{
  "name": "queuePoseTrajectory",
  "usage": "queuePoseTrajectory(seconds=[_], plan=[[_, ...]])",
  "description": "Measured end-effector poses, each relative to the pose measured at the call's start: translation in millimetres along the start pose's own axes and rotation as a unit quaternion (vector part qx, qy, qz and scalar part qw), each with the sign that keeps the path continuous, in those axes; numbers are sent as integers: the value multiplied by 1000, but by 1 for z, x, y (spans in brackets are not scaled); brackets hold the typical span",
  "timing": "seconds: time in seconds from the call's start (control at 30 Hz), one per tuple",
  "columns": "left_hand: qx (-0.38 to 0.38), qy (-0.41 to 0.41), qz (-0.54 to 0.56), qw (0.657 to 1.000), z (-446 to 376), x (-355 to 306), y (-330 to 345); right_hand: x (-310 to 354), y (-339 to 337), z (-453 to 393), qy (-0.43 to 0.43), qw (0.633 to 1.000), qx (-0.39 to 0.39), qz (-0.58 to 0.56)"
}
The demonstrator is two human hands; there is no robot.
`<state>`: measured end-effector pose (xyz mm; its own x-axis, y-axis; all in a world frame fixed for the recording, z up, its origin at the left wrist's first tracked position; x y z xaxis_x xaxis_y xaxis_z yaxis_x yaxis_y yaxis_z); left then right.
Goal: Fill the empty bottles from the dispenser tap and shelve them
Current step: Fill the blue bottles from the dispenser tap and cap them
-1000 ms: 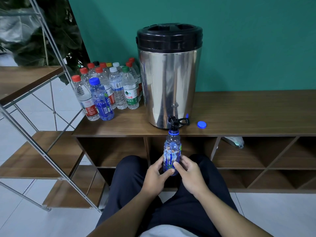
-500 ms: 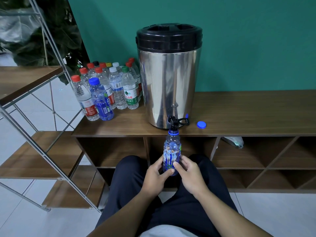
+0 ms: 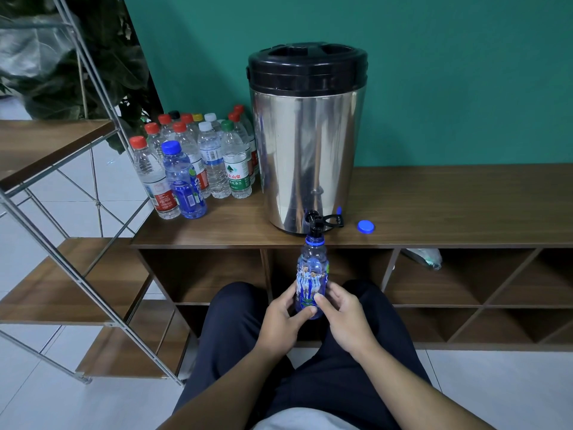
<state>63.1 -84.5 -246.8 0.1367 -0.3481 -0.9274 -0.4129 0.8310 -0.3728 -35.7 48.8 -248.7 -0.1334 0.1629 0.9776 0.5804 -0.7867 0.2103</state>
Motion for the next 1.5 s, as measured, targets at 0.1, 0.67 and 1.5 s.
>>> queuePoseTrajectory(seconds=[0.1, 0.67, 1.5], plan=[[0, 2, 1, 1000, 0, -1, 0, 1, 0, 0, 1, 1000, -3, 1], [1, 3, -3, 1000, 0, -1, 0, -2, 0, -2, -4, 1000, -9, 2], [-3, 2, -9, 1000, 2, -3, -1, -2, -1, -2, -4, 1000, -4, 0]])
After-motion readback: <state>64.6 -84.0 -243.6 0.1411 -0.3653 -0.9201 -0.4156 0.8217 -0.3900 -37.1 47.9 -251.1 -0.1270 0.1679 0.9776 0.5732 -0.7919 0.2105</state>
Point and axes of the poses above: each hand's wrist, its own z-axis away from the middle knuckle, its own y-axis out of the palm, x = y × z, the point moved 4 cm from there along -z, towards the middle knuckle, and after that the axes turned 14 degrees about -z, right-handed, at the moved point
